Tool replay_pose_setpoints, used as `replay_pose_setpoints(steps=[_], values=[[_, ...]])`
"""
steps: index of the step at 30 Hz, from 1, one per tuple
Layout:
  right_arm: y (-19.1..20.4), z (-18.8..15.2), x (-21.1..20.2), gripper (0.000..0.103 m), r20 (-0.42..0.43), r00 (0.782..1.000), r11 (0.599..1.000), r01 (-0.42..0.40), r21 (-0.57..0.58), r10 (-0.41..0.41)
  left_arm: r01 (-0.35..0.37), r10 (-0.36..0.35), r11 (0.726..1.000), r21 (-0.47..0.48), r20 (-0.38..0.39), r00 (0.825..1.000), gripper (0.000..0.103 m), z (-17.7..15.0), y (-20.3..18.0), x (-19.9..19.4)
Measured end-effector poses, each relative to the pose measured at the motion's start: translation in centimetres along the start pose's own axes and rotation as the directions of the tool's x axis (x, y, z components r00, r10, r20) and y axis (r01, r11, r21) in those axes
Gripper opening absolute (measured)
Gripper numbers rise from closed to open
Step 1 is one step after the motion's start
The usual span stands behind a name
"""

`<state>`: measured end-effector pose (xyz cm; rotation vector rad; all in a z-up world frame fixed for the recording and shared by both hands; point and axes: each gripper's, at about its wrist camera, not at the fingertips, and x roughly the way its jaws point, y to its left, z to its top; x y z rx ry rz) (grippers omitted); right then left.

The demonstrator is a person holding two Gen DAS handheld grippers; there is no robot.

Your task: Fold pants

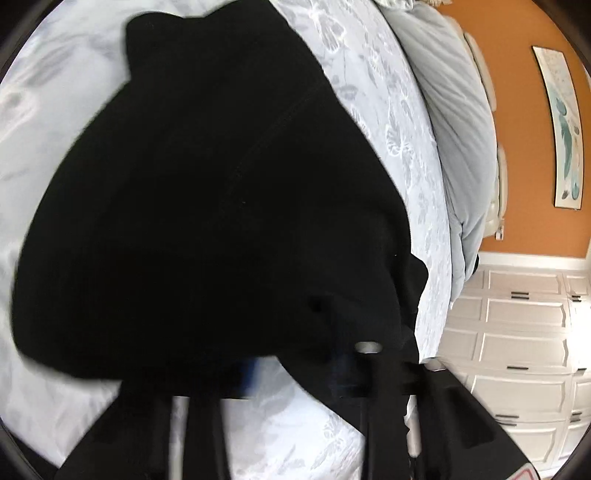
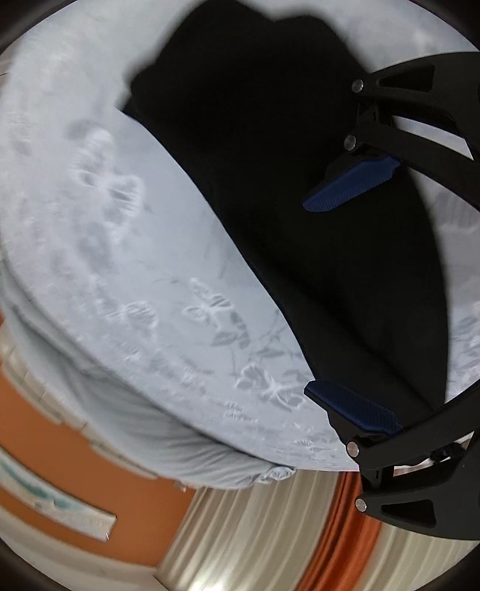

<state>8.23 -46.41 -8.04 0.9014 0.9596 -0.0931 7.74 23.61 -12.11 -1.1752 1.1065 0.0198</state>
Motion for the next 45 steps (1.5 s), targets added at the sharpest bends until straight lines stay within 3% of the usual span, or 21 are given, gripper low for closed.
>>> replay_pose_setpoints(steps=[2, 3, 4, 7, 10, 12, 14, 16, 20, 21, 22, 24, 26, 31, 32, 33, 35, 37, 40, 43, 45], values=[[0.5, 0.6, 1.9, 0.061, 0.028, 0.998, 0.998, 0.051, -0.020, -0.051, 0.016, -0.016, 1.000, 0.005, 0.000, 1.000, 0.010, 0.3, 0.2, -0.1], [1.0, 1.1, 2.6, 0.019, 0.042, 0.996, 0.995, 0.080, -0.052, -0.078, 0.022, -0.022, 1.000, 0.022, 0.003, 1.000, 0.007, 0.3, 0.1, -0.4], [1.2, 1.4, 3.0, 0.003, 0.044, 0.995, 0.994, 0.095, -0.061, -0.093, 0.030, -0.031, 0.998, 0.051, 0.014, 0.999, 0.006, 0.5, -0.3, -0.9], [3.0, 2.4, -0.8, 0.003, 0.176, 0.983, 0.997, -0.035, -0.073, 0.047, 0.095, -0.102, 0.987, 0.128, 0.054, 0.993, 0.005, 0.6, -1.9, -3.0], [7.0, 0.7, -8.3, 0.003, 0.306, 0.933, 0.956, -0.106, -0.272, 0.190, 0.141, -0.172, 0.956, 0.256, 0.104, 0.980, 0.003, 1.7, -4.6, -5.3], [6.1, -0.9, -9.3, 0.004, 0.293, 0.945, 0.953, -0.053, -0.299, 0.145, 0.093, -0.143, 0.948, 0.304, 0.149, 0.978, 0.004, 2.2, -5.0, -6.1], [1.9, -2.2, -6.4, 0.005, 0.142, 0.990, 0.973, 0.057, -0.223, -0.025, 0.025, -0.064, 0.955, 0.294, 0.124, 0.990, 0.004, 2.7, -4.1, -5.1], [-2.2, -2.8, -3.1, 0.005, -0.020, 0.988, 0.978, 0.146, -0.146, -0.150, -0.015, 0.004, 0.973, 0.230, 0.048, 0.999, 0.004, 3.0, -2.3, -3.0], [-4.8, -2.7, -4.3, 0.012, -0.008, 0.985, 0.980, 0.172, -0.100, -0.174, -0.090, 0.081, 0.969, 0.228, 0.048, 0.996, 0.004, 2.2, -1.9, -2.1], [-4.7, -2.4, -5.5, 0.020, 0.037, 0.987, 0.984, 0.162, -0.081, -0.159, -0.096, 0.083, 0.966, 0.240, 0.062, 0.995, 0.005, 1.8, -2.2, -2.3], [-4.5, -2.2, -6.3, 0.052, 0.072, 0.987, 0.987, 0.146, -0.074, -0.140, -0.102, 0.085, 0.963, 0.251, 0.079, 0.993, 0.005, 1.4, -2.1, -3.0], [-3.3, -1.9, -7.7, 0.093, 0.168, 0.978, 0.987, 0.135, -0.083, -0.120, -0.121, 0.099, 0.958, 0.258, 0.097, 0.990, 0.006, 1.0, -2.3, -3.2], [-0.6, -2.0, -7.8, 0.093, 0.241, 0.958, 0.964, 0.201, -0.174, -0.156, -0.135, 0.112, 0.959, 0.249, 0.104, 0.988, 0.006, 0.8, -2.3, -3.2], [6.0, -4.0, -3.1, 0.088, 0.274, 0.923, 0.769, 0.379, -0.515, -0.271, -0.167, 0.138, 0.950, 0.262, 0.126, 0.982, 0.006, 1.5, -2.6, -2.6], [6.5, -4.1, -1.3, 0.080, 0.259, 0.919, 0.741, 0.393, -0.545, -0.297, -0.172, 0.141, 0.947, 0.273, 0.129, 0.982, 0.006, 1.6, -2.8, -2.4], [6.6, -3.9, 0.5, 0.043, 0.220, 0.923, 0.732, 0.384, -0.562, -0.315, -0.179, 0.146, 0.942, 0.283, 0.132, 0.980, 0.005, 1.7, -3.0, -2.3], [5.8, -2.7, 2.2, 0.008, 0.159, 0.924, 0.762, 0.377, -0.527, -0.347, -0.177, 0.144, 0.941, 0.290, 0.132, 0.981, 0.004, 1.9, -3.0, -1.8], [5.8, -0.6, -1.3, 0.002, 0.215, 0.951, 0.860, 0.294, -0.418, -0.221, -0.164, 0.122, 0.939, 0.302, 0.152, 0.981, 0.004, 2.3, -3.6, -2.0], [4.6, 0.9, -10.3, 0.002, 0.339, 0.940, 0.965, 0.064, -0.255, 0.027, -0.065, -0.009, 0.932, 0.357, 0.201, 0.980, 0.003, 2.4, -4.9, -4.3], [-0.3, 0.8, -11.2, 0.003, 0.321, 0.944, 0.980, 0.128, -0.149, -0.075, -0.108, 0.022, 0.913, 0.393, 0.218, 0.976, 0.004, 2.7, -5.1, -4.7], [-6.2, 0.1, -7.9, 0.003, 0.136, 0.971, 0.978, 0.203, -0.040, -0.196, -0.171, 0.124, 0.921, 0.351, 0.153, 0.980, 0.004, 3.2, -3.8, -2.5]])
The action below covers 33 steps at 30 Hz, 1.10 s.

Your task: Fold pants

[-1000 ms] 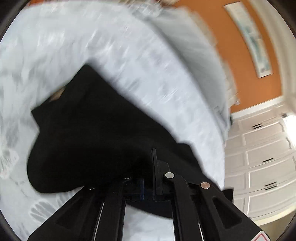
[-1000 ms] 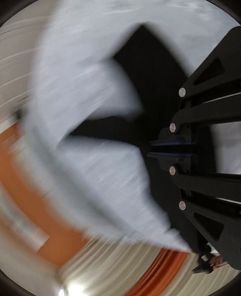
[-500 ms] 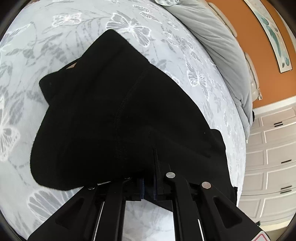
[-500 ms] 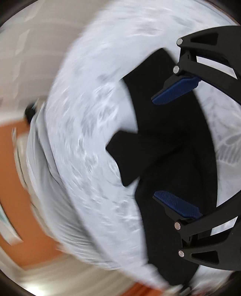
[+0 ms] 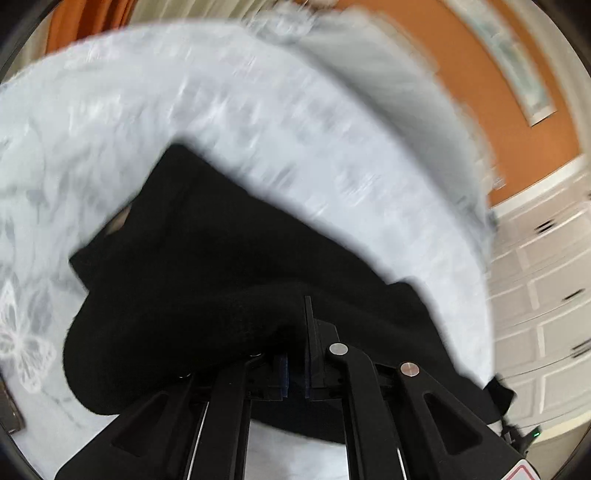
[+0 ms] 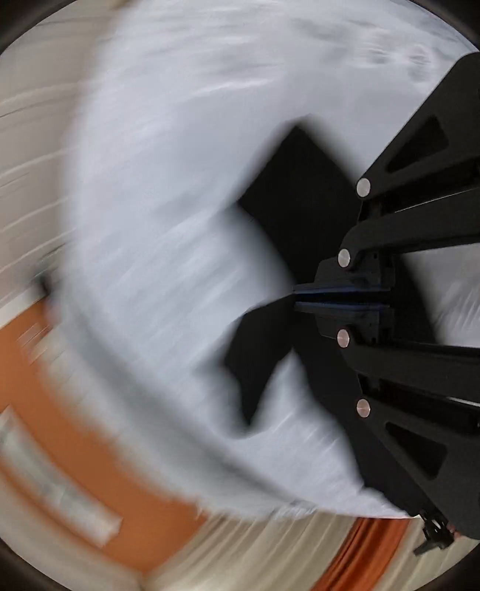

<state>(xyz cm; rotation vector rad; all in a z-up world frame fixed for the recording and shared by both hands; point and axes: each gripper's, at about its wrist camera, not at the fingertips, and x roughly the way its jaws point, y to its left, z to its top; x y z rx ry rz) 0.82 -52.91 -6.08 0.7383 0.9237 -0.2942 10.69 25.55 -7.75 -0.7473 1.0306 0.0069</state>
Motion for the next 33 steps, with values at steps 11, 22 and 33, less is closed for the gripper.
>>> replay_pose_setpoints(steps=[11, 22, 33], values=[[-1.1, 1.3, 0.5, 0.077, 0.064, 0.996, 0.998, -0.063, 0.022, 0.061, 0.005, -0.010, 0.995, -0.104, -0.044, 0.999, 0.029, -0.5, 1.3, 0.9], [3.6, 2.7, 1.8, 0.002, 0.137, 0.988, 0.998, -0.064, -0.017, 0.065, 0.185, -0.187, 0.958, -0.218, 0.010, 0.982, 0.002, 1.3, 2.7, 0.4], [10.1, 7.8, -7.8, 0.002, 0.325, 0.910, 0.964, -0.221, -0.147, 0.258, 0.257, -0.274, 0.958, 0.125, 0.150, 0.950, 0.003, 9.1, -6.3, -7.4]])
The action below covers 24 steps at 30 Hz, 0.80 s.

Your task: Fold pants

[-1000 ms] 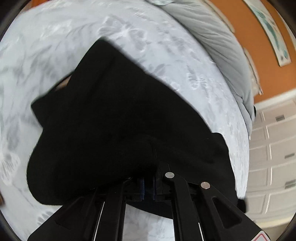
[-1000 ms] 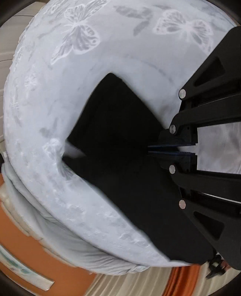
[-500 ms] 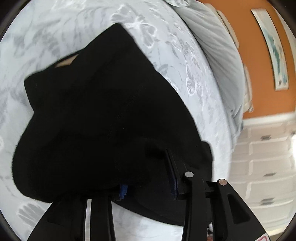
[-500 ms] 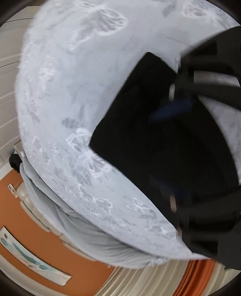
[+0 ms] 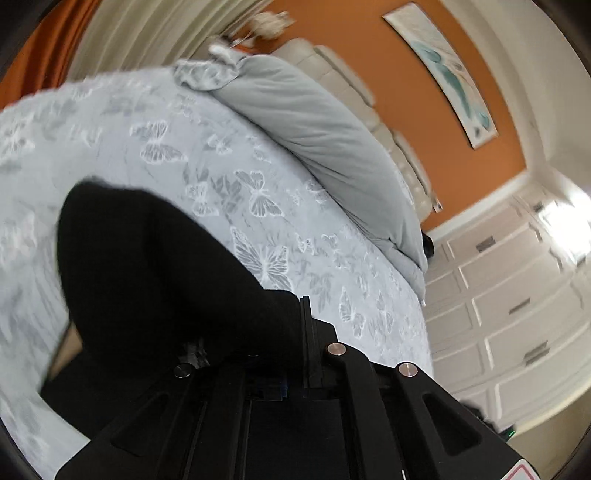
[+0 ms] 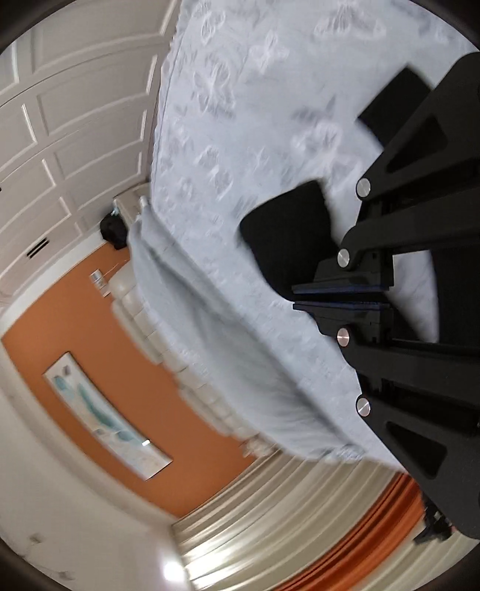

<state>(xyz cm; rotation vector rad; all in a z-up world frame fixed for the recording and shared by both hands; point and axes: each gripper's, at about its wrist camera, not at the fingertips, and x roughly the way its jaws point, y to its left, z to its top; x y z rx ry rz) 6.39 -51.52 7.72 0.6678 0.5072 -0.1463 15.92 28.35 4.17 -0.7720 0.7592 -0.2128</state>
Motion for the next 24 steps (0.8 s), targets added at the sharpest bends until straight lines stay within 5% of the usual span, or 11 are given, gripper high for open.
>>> replay_pose_setpoints(steps=[2, 5, 8, 15, 20, 24], values=[[-3.4, -2.6, 0.6, 0.002, -0.087, 0.994, 0.998, 0.068, 0.007, -0.068, -0.056, 0.056, 0.998, -0.003, -0.047, 0.997, 0.003, -2.1, 3.2, 0.5], [-8.6, -7.4, 2.2, 0.002, -0.217, 0.964, 0.985, 0.167, 0.040, -0.155, -0.117, 0.097, 0.989, -0.088, -0.203, 0.974, 0.003, -6.7, 9.6, 2.4], [-12.5, -10.2, 3.4, 0.002, -0.327, 0.923, 0.968, 0.240, 0.077, -0.203, -0.157, 0.110, 0.976, -0.151, -0.281, 0.953, 0.003, -9.2, 12.6, 3.5], [-10.5, -7.6, 1.1, 0.002, -0.229, 0.966, 0.986, 0.143, 0.086, -0.120, -0.089, 0.047, 0.979, -0.182, -0.226, 0.973, 0.004, -7.8, 11.4, 2.0], [-12.5, -9.8, 1.4, 0.002, -0.312, 0.928, 0.973, 0.227, 0.046, -0.202, -0.164, 0.117, 0.976, -0.144, -0.289, 0.950, 0.005, -9.6, 12.1, 2.0], [-11.5, -9.0, -0.4, 0.002, -0.259, 0.957, 0.983, 0.157, 0.091, -0.129, -0.152, 0.107, 0.976, -0.158, -0.261, 0.959, 0.004, -9.5, 12.1, 1.3]])
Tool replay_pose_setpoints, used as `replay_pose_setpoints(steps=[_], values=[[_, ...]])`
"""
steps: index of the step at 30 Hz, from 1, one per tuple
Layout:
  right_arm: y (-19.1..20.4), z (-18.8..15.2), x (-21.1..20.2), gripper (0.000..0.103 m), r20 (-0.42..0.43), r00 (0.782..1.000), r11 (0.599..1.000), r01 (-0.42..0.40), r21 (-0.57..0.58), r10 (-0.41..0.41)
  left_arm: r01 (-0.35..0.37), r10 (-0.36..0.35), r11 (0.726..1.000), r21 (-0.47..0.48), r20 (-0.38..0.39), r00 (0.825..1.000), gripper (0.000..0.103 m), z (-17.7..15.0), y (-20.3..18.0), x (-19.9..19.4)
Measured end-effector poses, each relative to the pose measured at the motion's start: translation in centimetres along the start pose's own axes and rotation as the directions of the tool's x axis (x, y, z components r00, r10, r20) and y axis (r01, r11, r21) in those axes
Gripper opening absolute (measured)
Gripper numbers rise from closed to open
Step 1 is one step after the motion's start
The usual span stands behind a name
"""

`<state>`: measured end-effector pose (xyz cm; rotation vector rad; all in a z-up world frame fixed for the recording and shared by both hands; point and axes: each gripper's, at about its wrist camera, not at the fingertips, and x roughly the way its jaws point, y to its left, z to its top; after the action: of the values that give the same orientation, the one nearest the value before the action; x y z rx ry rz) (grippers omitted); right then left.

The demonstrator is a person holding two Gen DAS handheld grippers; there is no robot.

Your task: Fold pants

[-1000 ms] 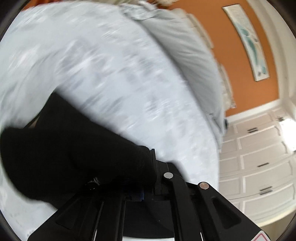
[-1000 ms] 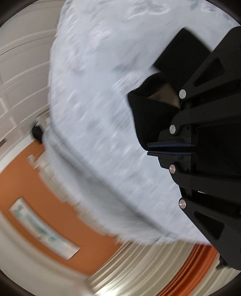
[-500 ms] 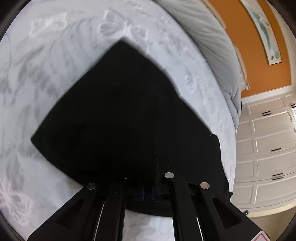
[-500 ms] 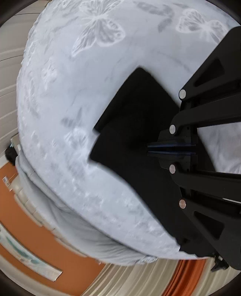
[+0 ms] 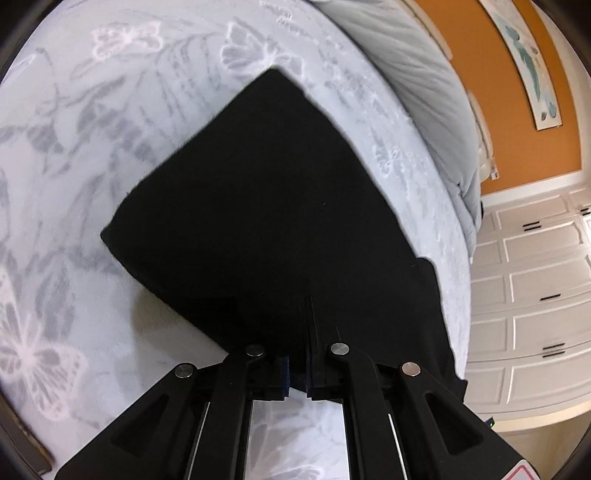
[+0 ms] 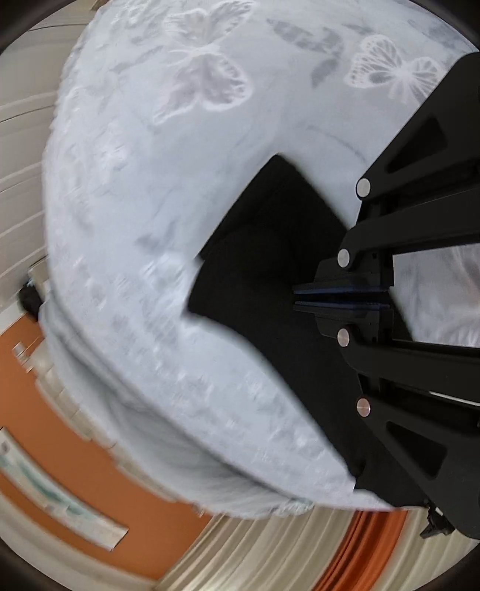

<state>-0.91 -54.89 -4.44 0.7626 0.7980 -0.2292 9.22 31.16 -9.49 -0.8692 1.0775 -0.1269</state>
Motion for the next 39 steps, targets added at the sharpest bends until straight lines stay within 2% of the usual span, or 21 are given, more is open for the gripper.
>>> replay_pose_setpoints(steps=[3, 5, 8, 11, 15, 18, 19, 20, 21, 22, 23, 24, 26, 27, 28, 29, 30, 33, 35, 37, 39], values=[[2.6, 1.6, -3.0, 0.002, 0.108, 0.987, 0.993, -0.117, -0.015, 0.118, 0.067, -0.072, 0.996, 0.053, 0.094, 0.993, 0.004, 0.7, -2.5, -2.8], [3.3, 2.0, -3.3, 0.002, 0.127, 0.984, 0.992, -0.122, -0.026, 0.124, 0.090, -0.096, 0.994, 0.061, 0.113, 0.989, 0.004, 1.3, -3.4, -3.4], [0.9, 0.8, -1.2, 0.002, 0.054, 0.999, 1.000, 0.003, -0.011, -0.003, -0.011, 0.009, 1.000, 0.024, 0.066, 0.998, 0.004, 0.5, -1.6, -2.2], [-1.9, -0.6, 0.5, 0.002, -0.033, 0.995, 0.996, 0.089, 0.000, -0.089, -0.032, 0.030, 0.998, -0.050, -0.044, 0.999, 0.004, -0.7, 1.4, -0.2], [-2.2, -1.4, 0.8, 0.003, -0.056, 0.993, 0.995, 0.101, -0.021, -0.102, -0.112, 0.113, 0.993, 0.026, -0.030, 0.993, 0.006, -0.9, 0.3, 0.3], [-2.2, -1.4, -0.3, 0.006, -0.037, 0.983, 0.983, 0.181, -0.028, -0.182, -0.193, 0.194, 0.979, 0.070, -0.010, 0.981, 0.021, -1.3, -1.2, 0.1], [-2.4, -1.3, -0.8, 0.011, -0.026, 0.976, 0.976, 0.215, -0.024, -0.215, -0.237, 0.237, 0.970, 0.059, 0.016, 0.971, 0.030, -1.7, -1.8, -0.6], [-2.3, -1.3, -2.0, 0.011, 0.005, 0.964, 0.964, 0.267, -0.013, -0.267, -0.292, 0.289, 0.955, 0.046, 0.069, 0.955, 0.050, -2.4, -2.5, -1.8], [-2.1, -1.4, -3.3, 0.011, 0.054, 0.955, 0.957, 0.291, -0.003, -0.290, -0.322, 0.316, 0.946, 0.037, 0.116, 0.942, 0.059, -2.7, -2.6, -2.9], [-1.1, -1.6, -5.1, 0.011, 0.130, 0.950, 0.958, 0.288, -0.011, -0.284, -0.351, 0.339, 0.936, 0.027, 0.203, 0.919, 0.061, -3.6, -3.4, -4.6], [0.2, -1.8, -5.8, 0.011, 0.165, 0.953, 0.963, 0.265, -0.040, -0.255, -0.359, 0.340, 0.933, 0.022, 0.267, 0.902, 0.063, -4.3, -4.2, -6.0], [2.5, -2.2, -6.3, 0.011, 0.191, 0.963, 0.972, 0.211, -0.105, -0.189, -0.359, 0.331, 0.933, 0.014, 0.353, 0.875, 0.063, -5.1, -5.2, -7.6], [7.7, -3.1, -5.4, 0.030, 0.151, 0.988, 0.970, 0.078, -0.228, -0.044, -0.363, 0.325, 0.932, 0.004, 0.436, 0.839, 0.069, -5.5, -6.9, -8.8], [11.0, -3.8, -3.9, 0.062, 0.079, 0.996, 0.956, -0.009, -0.294, 0.034, -0.366, 0.327, 0.931, 0.001, 0.446, 0.833, 0.071, -5.5, -7.4, -9.0], [13.2, -4.4, -2.7, 0.071, 0.026, 0.997, 0.939, -0.063, -0.338, 0.076, -0.349, 0.309, 0.937, 0.006, 0.447, 0.839, 0.071, -5.3, -8.7, -8.4], [17.3, -5.8, -0.3, 0.070, -0.053, 0.991, 0.896, -0.135, -0.424, 0.124, -0.329, 0.287, 0.944, 0.024, 0.432, 0.855, 0.071, -5.0, -9.9, -7.5], [19.7, -6.7, 1.4, 0.070, -0.097, 0.987, 0.866, -0.158, -0.474, 0.127, -0.319, 0.274, 0.946, 0.049, 0.400, 0.875, 0.071, -4.9, -11.4, -6.0], [25.3, -8.9, 6.8, 0.061, -0.183, 0.978, 0.802, -0.188, -0.567, 0.100, -0.329, 0.271, 0.936, 0.126, 0.338, 0.901, 0.076, -4.7, -14.1, -1.8], [27.6, -10.2, 9.8, 0.061, -0.204, 0.977, 0.758, -0.179, -0.628, 0.061, -0.370, 0.306, 0.914, 0.166, 0.317, 0.898, 0.076, -4.9, -14.4, 1.2], [29.6, -12.3, 12.7, 0.059, -0.182, 0.983, 0.640, -0.124, -0.758, -0.025, -0.415, 0.345, 0.887, 0.201, 0.305, 0.887, 0.076, -5.3, -14.1, 3.2], [29.5, -13.6, 14.1, 0.058, -0.173, 0.981, 0.541, -0.099, -0.835, -0.087, -0.445, 0.374, 0.866, 0.229, 0.297, 0.879, 0.076, -5.2, -13.8, 4.1]])
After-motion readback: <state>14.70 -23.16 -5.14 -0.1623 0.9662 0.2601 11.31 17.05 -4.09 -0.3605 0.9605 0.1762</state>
